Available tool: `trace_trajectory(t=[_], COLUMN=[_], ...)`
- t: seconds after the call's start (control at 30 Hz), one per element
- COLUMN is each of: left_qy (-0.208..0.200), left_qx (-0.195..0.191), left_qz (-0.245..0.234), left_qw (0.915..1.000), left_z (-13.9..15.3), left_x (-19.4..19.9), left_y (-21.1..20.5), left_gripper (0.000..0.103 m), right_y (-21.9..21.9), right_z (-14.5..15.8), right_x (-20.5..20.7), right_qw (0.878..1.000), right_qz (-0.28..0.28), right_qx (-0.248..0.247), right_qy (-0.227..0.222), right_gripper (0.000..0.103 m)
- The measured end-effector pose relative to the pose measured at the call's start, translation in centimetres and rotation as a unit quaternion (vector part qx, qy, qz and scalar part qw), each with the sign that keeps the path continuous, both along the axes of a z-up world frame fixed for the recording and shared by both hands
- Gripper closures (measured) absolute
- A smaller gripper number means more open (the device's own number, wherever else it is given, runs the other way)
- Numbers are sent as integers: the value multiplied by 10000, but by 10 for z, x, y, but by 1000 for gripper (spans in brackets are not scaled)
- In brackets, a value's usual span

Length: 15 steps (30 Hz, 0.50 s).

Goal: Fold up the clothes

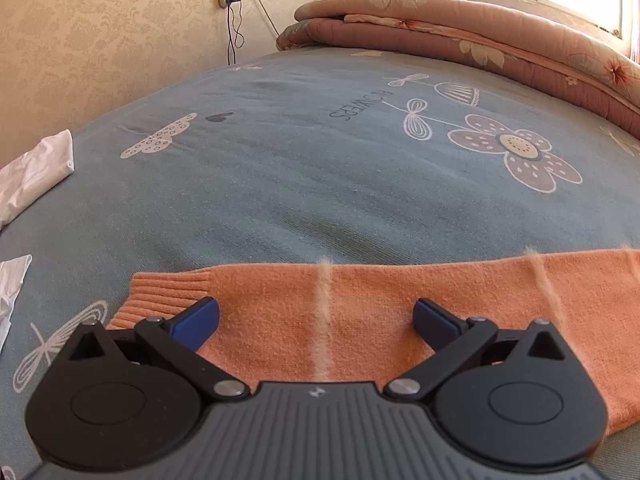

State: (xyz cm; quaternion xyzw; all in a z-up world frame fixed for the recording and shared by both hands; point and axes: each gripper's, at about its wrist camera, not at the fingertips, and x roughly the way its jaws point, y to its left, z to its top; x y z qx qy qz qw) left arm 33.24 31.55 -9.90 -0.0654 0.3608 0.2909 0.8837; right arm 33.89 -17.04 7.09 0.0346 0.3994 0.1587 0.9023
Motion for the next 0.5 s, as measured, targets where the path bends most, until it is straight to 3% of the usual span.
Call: trace_trajectory(t=[0.13,0.23,0.3,0.37,0.5], left_qy=[-177,-469,-512,-354,-306], left_qx=[299,20,-138,-26,277], left_qz=[-603,-1392,-2030,-2628,-3794], left_qw=[9976,9892,9777,9642,9243], left_z=[19,32,34,32,35], left_x=[-4,-12,-16,-20,-33], left_y=[-36,-76,-111,-151,-235], left_gripper=[1,1,1,1,1], right_y=[-44,-68,-73,-75,-83], right_z=[-36,-76,-100,-118,-145], right_x=[-78,-129,-158,-177,-192], right_qw=[9981,9950,9921,9893,9890], right_qz=[-507,-830,-927,-1045,-1097], right_qx=[-319,-507,-830,-1016,-942], right_qy=[137,229,148,-28,-306], right_gripper=[0,0,0,0,0])
